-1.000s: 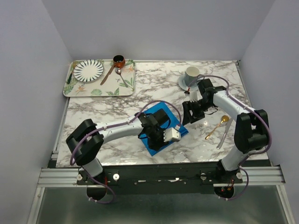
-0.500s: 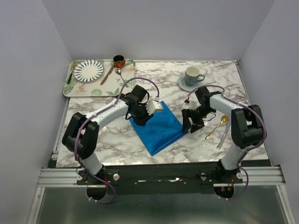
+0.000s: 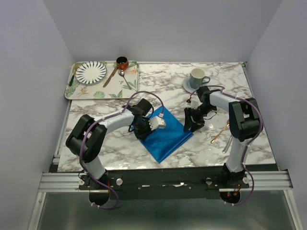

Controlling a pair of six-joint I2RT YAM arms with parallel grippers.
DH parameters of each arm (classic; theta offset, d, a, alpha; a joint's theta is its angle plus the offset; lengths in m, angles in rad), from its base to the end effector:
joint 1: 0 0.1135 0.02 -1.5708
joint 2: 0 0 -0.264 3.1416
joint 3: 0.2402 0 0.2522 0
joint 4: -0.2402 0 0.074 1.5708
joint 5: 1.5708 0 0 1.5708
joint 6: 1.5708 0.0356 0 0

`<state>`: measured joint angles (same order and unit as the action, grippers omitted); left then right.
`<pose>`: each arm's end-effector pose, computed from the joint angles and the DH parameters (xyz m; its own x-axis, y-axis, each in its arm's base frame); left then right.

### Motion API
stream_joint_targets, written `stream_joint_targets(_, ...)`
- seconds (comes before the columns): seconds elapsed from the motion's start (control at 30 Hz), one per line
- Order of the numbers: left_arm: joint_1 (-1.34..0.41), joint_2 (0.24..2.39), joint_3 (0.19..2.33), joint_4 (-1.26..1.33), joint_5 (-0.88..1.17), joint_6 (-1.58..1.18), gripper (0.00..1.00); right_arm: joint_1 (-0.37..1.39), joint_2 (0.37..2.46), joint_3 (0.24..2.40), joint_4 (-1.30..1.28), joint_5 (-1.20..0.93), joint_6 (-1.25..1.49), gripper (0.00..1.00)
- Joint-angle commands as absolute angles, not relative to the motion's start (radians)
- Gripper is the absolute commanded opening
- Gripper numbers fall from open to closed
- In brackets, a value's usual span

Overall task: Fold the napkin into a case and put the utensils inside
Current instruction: Rotate the lower triangle-folded napkin at the center of the board, then move the lower triangle-folded napkin to the center of the board.

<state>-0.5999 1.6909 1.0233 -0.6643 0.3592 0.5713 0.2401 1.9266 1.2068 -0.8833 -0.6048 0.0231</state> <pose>0.2460 -0.1834 0.1668 -0.3517 0.8539 -0.3837 0.9360 0.3139 -0.1594 0.3180 0.0987 0.1414 -0.9747 -0.2190 0.0454 -0.1553 0.8087 0.5674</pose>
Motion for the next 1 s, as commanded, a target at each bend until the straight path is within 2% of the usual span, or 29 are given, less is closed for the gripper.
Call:
stream_joint_targets(0.0, -0.702, 1.649, 0.977, -0.727, 0.454, 0.490, 0.21, 0.239, 2.015, 1.319, -0.827, -0.604, 0.031, 0.58)
stream_joint_targets(0.03, -0.728, 1.641, 0.974, -0.726, 0.478, 0.470, 0.21, 0.241, 2.026, 1.334, -0.827, -0.615, 0.035, 0.57)
stream_joint_targets(0.17, -0.795, 1.635, 1.009, -0.718, 0.519, 0.348, 0.32, 0.241, 2.042, 1.410, -0.862, -0.624, 0.022, 0.57)
stream_joint_targets(0.23, -0.772, 1.631, 1.038, -0.722, 0.517, 0.282, 0.34, 0.239, 1.992, 1.414, -0.877, -0.605, -0.020, 0.60)
stream_joint_targets(0.3, -0.723, 1.617, 1.080, -0.726, 0.518, 0.252, 0.41, 0.235, 1.939, 1.398, -0.890, -0.583, -0.037, 0.64)
stream_joint_targets(0.4, -0.669, 1.585, 1.117, -0.706, 0.496, 0.239, 0.42, 0.229, 1.843, 1.349, -0.896, -0.534, -0.054, 0.69)
stream_joint_targets(0.57, -0.580, 1.569, 1.135, -0.655, 0.443, 0.238, 0.43, 0.229, 1.770, 1.246, -0.881, -0.485, -0.009, 0.69)
stream_joint_targets(0.73, -0.540, 1.569, 1.123, -0.621, 0.443, 0.213, 0.44, 0.229, 1.821, 1.184, -0.868, -0.518, 0.052, 0.67)
stream_joint_targets(0.97, -0.505, 1.554, 1.095, -0.608, 0.454, 0.209, 0.45, 0.229, 1.901, 1.223, -0.842, -0.546, 0.092, 0.67)
